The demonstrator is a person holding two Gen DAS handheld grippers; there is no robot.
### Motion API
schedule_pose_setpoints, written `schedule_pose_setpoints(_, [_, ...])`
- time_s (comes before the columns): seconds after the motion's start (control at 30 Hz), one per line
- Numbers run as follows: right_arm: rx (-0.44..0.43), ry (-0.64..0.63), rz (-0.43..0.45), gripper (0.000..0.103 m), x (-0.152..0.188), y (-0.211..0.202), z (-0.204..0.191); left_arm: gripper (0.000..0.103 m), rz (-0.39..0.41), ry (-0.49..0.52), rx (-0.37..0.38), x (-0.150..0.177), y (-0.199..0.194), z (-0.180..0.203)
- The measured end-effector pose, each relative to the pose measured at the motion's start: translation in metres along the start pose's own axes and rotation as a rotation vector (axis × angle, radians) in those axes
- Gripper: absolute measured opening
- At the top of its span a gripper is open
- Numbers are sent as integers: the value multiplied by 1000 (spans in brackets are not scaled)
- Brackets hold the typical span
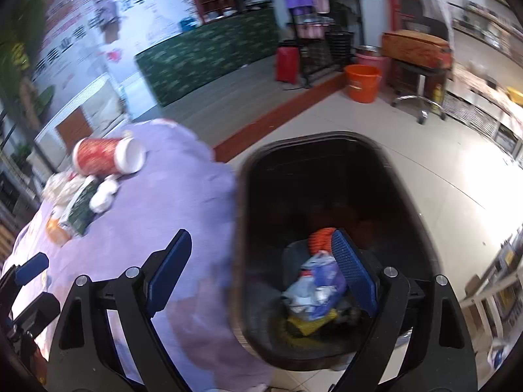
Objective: Collect trash
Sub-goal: 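Bring both open tools back over the table, then grasp the white tissue with the right tool while the left tool grasps crumpled beige paper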
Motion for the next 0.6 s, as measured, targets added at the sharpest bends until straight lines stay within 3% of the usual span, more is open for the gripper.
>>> schedule_pose_setpoints(0.4, [-187, -189, -32, 87, -12, 16, -107, 96, 25, -190, -171, 22, -38, -109])
schedule_pose_setpoints(0.6, [-226, -284, -49, 87, -22, 30, -153, 95, 35, -260, -220, 28, -51, -146])
Point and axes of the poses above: each gripper's, at about its wrist camera, not at the fingertips, and y roughly the way its jaws point, z to its right, x to its underside, the point moved 3 cm from there along y, roughly the way its jaws point, and after that the axes turned 7 degrees about -y, right-handed, at the moved point
